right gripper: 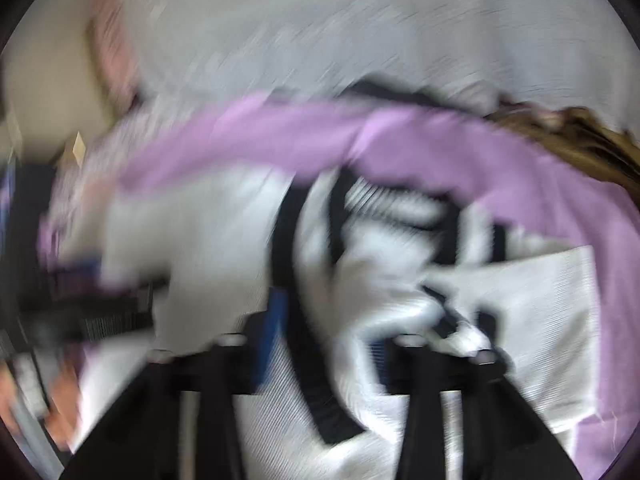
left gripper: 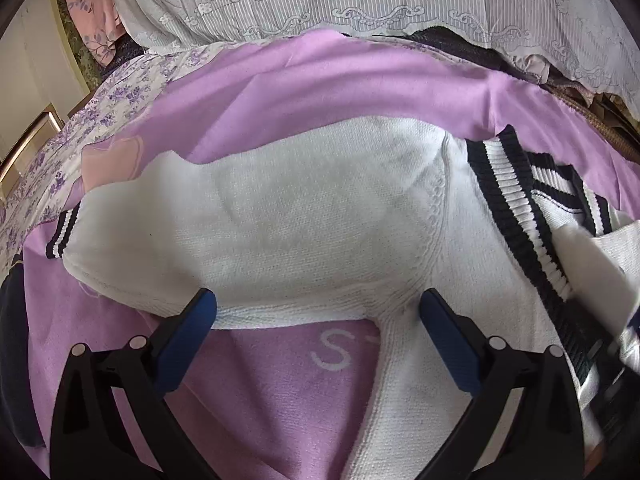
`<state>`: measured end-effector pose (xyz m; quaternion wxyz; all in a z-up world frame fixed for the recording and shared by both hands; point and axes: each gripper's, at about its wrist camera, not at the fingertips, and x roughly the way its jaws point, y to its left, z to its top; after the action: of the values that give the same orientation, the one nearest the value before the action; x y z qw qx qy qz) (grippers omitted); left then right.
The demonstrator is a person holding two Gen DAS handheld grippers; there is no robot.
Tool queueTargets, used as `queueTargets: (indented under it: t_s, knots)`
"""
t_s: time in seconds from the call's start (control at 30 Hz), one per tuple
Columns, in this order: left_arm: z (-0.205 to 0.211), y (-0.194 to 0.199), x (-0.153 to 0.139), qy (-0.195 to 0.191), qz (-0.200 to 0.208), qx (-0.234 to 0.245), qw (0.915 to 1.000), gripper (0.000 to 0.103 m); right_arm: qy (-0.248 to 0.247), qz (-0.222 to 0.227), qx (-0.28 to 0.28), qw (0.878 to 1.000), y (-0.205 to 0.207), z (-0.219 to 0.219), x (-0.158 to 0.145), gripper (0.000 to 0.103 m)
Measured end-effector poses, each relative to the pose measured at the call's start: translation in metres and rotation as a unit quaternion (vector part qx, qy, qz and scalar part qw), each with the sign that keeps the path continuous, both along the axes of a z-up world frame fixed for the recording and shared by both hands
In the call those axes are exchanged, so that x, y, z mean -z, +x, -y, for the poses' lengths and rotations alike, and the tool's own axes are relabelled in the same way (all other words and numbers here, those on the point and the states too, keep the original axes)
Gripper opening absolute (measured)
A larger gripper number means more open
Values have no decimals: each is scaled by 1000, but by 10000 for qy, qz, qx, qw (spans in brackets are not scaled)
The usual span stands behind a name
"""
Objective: Fold small clothes
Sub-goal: 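Fold the gripped sleeve across the sweater body with the right tool, release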
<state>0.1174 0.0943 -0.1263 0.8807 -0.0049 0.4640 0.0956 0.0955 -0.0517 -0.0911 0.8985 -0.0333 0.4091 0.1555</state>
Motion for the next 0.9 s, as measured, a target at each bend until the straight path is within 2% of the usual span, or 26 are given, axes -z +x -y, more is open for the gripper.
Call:
queueTargets:
  t_s: [0.03,0.07,0.1,0.2,0.27,0.33,0.4,0.47,0.5,0.57,0.63,0.77,0.87,0.9]
  knots:
    - [0,-1,0,27,10,7,10000,99,-31,29,-60,10000,-8,1,0,51]
    - [1,-1,-1,50,24,17,10000,99,43,52,-91,9999,-14,6,-4,56]
    - [2,-3,-2,79,40,31,10000,99,185,86,-82,9998,-24,16,-9,65]
    - [10,-9,-6,224,86,132,9996,99,757,289,-50,9967,-53,59,-29,83]
    - [19,-14,-10,250,107,275,9993,99,971,558,123,9936,-70,94,-41,88]
    - [36,-21,-15,121,118,568,9982,99,964,777,531,9909,-77,126,-46,88]
    - [53,-28,-18,-1,113,845,9964,99,906,911,1057,9861,-79,159,-45,88]
    - [80,-36,-24,95,167,1163,9930,99,756,962,1667,9784,-78,187,-38,88]
    - [94,-40,-27,278,244,1287,9910,99,723,985,1902,9741,-76,199,-33,88]
    - [127,-47,-31,967,511,1464,9832,99,803,966,2351,9638,-75,222,-20,88]
    - [155,-47,-32,1491,642,1652,9728,99,1158,864,2624,9541,-74,244,-2,88]
    - [192,-27,-25,2000,557,1843,9607,99,1895,295,2838,9395,-65,270,31,88]
    - [206,-10,-14,2476,503,1806,9506,99,2165,264,2869,9328,-68,279,37,88]
    - [206,-9,-13,2490,511,1800,9502,99,2181,262,2868,9325,-68,280,37,88]
